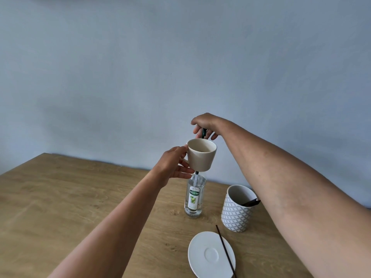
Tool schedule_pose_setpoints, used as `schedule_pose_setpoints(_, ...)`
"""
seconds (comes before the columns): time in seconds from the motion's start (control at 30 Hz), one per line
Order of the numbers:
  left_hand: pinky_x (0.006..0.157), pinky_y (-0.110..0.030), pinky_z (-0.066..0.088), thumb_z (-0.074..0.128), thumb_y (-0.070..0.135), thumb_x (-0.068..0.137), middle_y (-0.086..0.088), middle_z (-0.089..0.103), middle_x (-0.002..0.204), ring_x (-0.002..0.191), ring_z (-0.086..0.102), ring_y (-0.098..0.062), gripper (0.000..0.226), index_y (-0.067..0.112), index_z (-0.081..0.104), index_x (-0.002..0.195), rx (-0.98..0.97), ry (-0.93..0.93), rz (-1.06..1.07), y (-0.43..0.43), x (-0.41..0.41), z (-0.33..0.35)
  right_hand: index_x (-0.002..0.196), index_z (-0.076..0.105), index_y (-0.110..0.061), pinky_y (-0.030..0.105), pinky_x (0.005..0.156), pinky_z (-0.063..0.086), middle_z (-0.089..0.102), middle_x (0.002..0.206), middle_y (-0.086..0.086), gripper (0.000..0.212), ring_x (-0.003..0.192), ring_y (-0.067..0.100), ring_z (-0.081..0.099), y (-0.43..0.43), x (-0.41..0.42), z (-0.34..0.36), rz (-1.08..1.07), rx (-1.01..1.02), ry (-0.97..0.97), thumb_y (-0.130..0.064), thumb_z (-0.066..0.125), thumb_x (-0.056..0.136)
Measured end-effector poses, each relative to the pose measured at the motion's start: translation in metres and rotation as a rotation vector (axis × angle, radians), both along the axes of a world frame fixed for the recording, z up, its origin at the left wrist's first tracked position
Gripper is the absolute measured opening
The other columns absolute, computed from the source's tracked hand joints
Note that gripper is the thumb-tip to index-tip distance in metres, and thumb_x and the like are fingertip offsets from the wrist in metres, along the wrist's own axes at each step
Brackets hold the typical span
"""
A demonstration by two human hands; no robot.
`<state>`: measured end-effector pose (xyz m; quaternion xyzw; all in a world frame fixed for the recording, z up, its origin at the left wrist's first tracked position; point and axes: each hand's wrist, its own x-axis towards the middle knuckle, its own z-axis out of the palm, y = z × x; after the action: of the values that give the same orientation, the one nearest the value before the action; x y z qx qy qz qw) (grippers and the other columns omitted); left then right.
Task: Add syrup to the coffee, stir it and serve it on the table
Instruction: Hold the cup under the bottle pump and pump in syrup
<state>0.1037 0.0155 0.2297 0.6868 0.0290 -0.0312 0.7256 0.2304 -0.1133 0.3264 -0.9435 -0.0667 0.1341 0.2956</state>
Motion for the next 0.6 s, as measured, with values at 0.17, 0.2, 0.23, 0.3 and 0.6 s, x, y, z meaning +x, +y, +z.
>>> schedule_pose_setpoints(0.17, 0.073, -0.046, 0.062, 0.048, 0.039, 0.1, -0.02, 0.059, 0.083, 0.08, 0.071, -0.038, 0.032, 0.009, 0.052, 0.091, -0.001, 0.0, 0.002, 0.0, -0.0017, 0.0025, 0.101, 0.07, -0.012, 0.039, 0.083, 0.049, 0.079, 0.087, 0.005, 0.05, 0.088, 0.025, 0.068, -0.0016, -0.0005, -0.0019, 0.015, 0.093, -0.009, -0.055, 0.052, 0.083)
schedule_pose_setpoints(0.2, 0.073, -0.046, 0.062, 0.048, 0.039, 0.1, -0.02, 0.059, 0.083, 0.079, 0.071, -0.038, 0.032, 0.008, 0.052, 0.091, -0.001, 0.0, 0.002, 0.0001, -0.0019, 0.0024, 0.101, 0.069, -0.012, 0.038, 0.082, 0.049, 0.079, 0.086, 0.005, 0.053, 0.088, 0.025, 0.069, -0.0021, -0.0011, -0.0015, 0.021, 0.107, -0.01, -0.059, 0.052, 0.082)
schedule_pose_setpoints(0.23, 0.073, -0.046, 0.062, 0.048, 0.039, 0.1, -0.02, 0.059, 0.083, 0.079, 0.071, -0.038, 0.032, 0.008, 0.051, 0.091, -0.002, 0.001, 0.001, 0.0001, -0.0021, 0.0022, 0.102, 0.069, -0.012, 0.038, 0.082, 0.049, 0.079, 0.084, 0.005, 0.056, 0.089, 0.026, 0.07, -0.0025, -0.0014, -0.0009, 0.026, 0.124, -0.01, -0.061, 0.052, 0.081)
schedule_pose_setpoints(0.3, 0.072, -0.046, 0.062, 0.048, 0.039, 0.1, -0.019, 0.058, 0.082, 0.079, 0.071, -0.038, 0.032, 0.008, 0.051, 0.09, -0.007, 0.0, -0.002, 0.0003, -0.0021, 0.0016, 0.103, 0.068, -0.012, 0.039, 0.084, 0.049, 0.079, 0.083, 0.005, 0.058, 0.089, 0.026, 0.072, -0.0031, -0.0017, 0.0011, 0.037, 0.147, -0.01, -0.063, 0.052, 0.081)
schedule_pose_setpoints(0.6, 0.074, -0.046, 0.061, 0.048, 0.038, 0.1, -0.018, 0.058, 0.08, 0.079, 0.071, -0.037, 0.031, 0.009, 0.051, 0.089, -0.016, 0.002, -0.005, 0.0014, -0.0019, 0.0003, 0.102, 0.068, -0.013, 0.041, 0.09, 0.048, 0.079, 0.083, 0.005, 0.059, 0.089, 0.026, 0.072, -0.0031, -0.0054, 0.0032, 0.026, 0.141, -0.028, -0.065, 0.052, 0.081)
